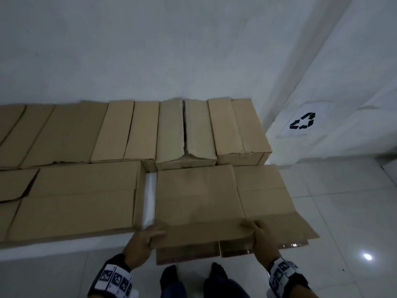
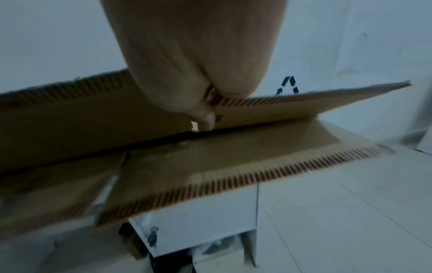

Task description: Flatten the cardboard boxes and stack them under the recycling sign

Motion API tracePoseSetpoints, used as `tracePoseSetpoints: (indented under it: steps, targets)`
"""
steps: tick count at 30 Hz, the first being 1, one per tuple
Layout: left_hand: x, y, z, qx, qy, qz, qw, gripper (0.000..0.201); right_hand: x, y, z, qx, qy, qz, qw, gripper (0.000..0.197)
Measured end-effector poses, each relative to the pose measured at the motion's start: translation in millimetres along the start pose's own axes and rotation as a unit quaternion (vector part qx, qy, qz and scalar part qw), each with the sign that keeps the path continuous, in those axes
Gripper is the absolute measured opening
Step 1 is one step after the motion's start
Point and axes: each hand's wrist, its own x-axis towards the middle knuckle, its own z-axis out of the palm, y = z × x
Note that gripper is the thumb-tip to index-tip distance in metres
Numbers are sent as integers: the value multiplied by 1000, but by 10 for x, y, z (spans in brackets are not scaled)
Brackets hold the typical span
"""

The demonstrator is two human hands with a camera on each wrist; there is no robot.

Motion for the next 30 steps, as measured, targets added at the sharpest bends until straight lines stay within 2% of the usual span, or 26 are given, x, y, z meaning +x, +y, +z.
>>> tracePoseSetpoints:
  steps: [1, 2, 3, 4, 5, 6, 7, 10, 12, 13, 15, 18, 22, 27, 30]
  targets:
    - [-45, -26, -3, 39, -31, -12, 999, 71, -27, -48, 1, 0, -32, 2, 999, 25]
    - [-30, -132, -6, 43, -60, -24, 997, 65, -57, -69, 23, 49, -76, 0, 996, 20]
    - [-38, -140, -9, 58, -91, -12, 994, 66, -99, -41, 71, 49, -122, -20, 991, 33]
    - [-57, -161, 3, 77, -124, -2, 989, 60, -111, -13, 160, 66, -158, -44, 984, 58]
    - [-35, -194, 1, 107, -133, -5, 985, 47, -105, 27, 256, 68, -175, -37, 982, 78]
    - [-3, -192, -4, 97, -128, -17, 987, 40, -106, 75, 336, 66, -178, -32, 981, 87]
    - [31, -143, 4, 98, -116, -33, 988, 39, -106, 63, 331, 67, -176, -22, 982, 87]
    - [254, 79, 64, 160, -32, 11, 987, 56, 1, -154, 265, 34, -125, -8, 992, 68]
    - [415, 191, 81, 217, -10, 21, 976, 70, 108, -346, 273, 3, -122, -42, 992, 59]
    - [491, 234, 94, 245, -17, 1, 969, 80, 170, -455, 292, 2, -141, -55, 988, 59]
    - [605, 313, 113, 275, -39, -42, 960, 89, 290, -719, 337, 4, -182, -83, 980, 65]
    - [710, 341, 117, 311, -43, -55, 948, 88, 428, -1140, 419, -6, -209, -131, 969, 70]
    - [754, 288, 84, 307, -47, -66, 948, 89, 570, -1548, 578, -4, -228, -137, 964, 69]
    - [821, 251, 70, 298, -72, -60, 950, 116, 741, -1734, 695, -7, -247, -124, 961, 84]
    - [839, 212, 96, 296, -64, -60, 951, 114, 873, -1683, 714, -21, -254, -139, 957, 93]
